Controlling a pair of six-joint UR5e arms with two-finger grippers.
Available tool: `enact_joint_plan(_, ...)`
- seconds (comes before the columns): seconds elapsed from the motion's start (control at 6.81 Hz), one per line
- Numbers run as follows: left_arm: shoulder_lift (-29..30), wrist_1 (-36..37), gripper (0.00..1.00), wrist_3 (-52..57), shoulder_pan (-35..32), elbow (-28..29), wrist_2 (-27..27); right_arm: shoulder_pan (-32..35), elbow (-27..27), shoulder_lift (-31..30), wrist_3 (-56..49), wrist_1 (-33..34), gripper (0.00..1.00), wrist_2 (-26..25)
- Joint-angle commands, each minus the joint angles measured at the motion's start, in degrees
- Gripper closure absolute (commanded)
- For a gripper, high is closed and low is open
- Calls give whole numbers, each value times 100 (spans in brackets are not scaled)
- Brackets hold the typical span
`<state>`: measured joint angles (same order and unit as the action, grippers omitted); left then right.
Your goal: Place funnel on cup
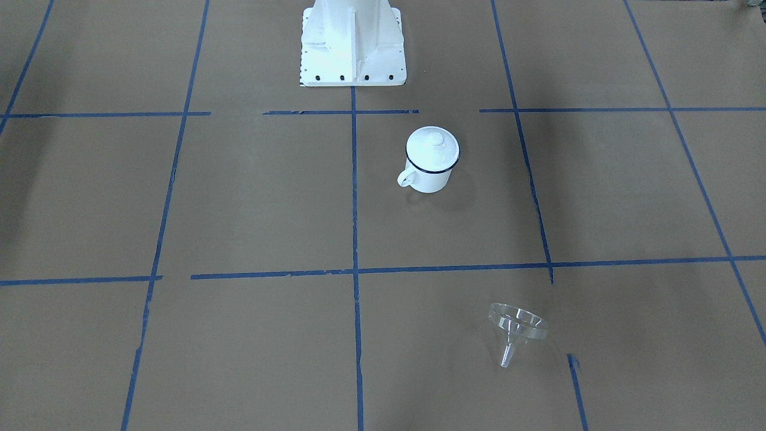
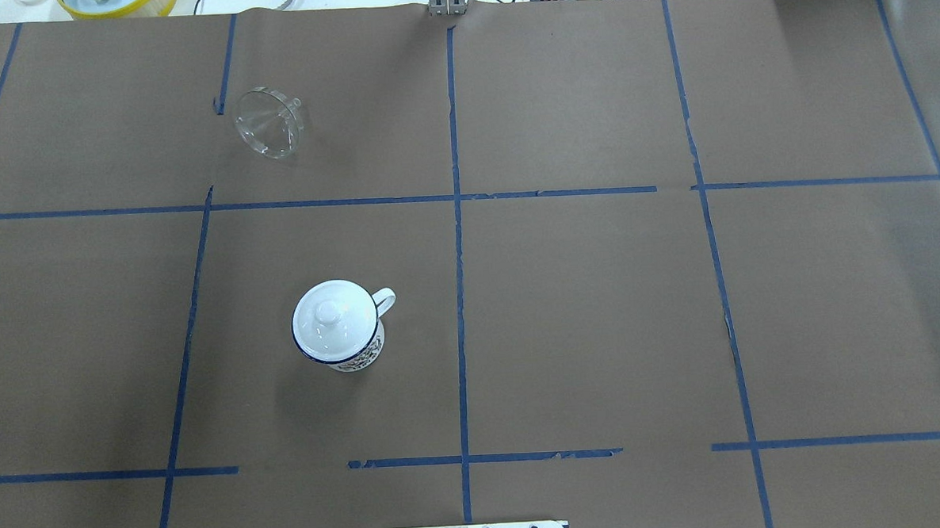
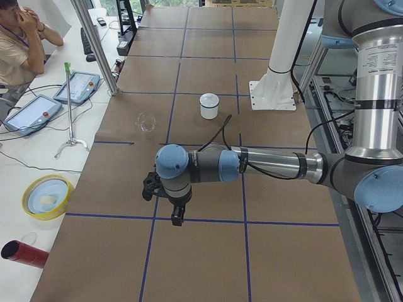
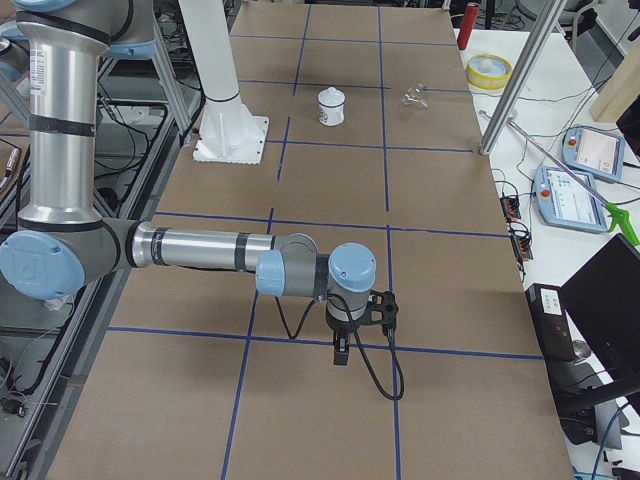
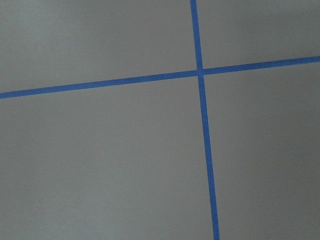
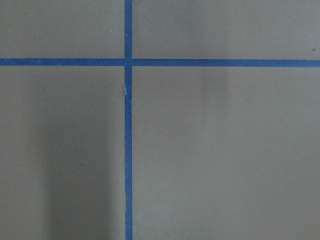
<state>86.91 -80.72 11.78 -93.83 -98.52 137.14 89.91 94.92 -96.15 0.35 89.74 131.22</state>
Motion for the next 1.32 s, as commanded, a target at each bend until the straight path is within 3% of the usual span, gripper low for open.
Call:
enact_joint_plan(0.0,36,-57,0,26,162,-219,120,0,-9,0,0,0,0,0)
enact_joint_plan(0.29,630,-198,0,-18,304,-597,68,0,0,0,0,0,0,0)
enact_joint_plan(0.44,1130,-590,0,-9,296,-355,50,0,-9,0,0,0,0,0)
enact_joint_plan(0.73,1363,-1939,0,-253,313,-256,119,0,0,0,0,0,0,0)
enact_joint_plan(0.88,1372,-2147,0,-1447,470,-325,129,0,-9,0,0,0,0,0)
enact_joint_plan(1.17,1329,-3084,0,-2089,1537,-370,276,0,0,0,0,0,0,0)
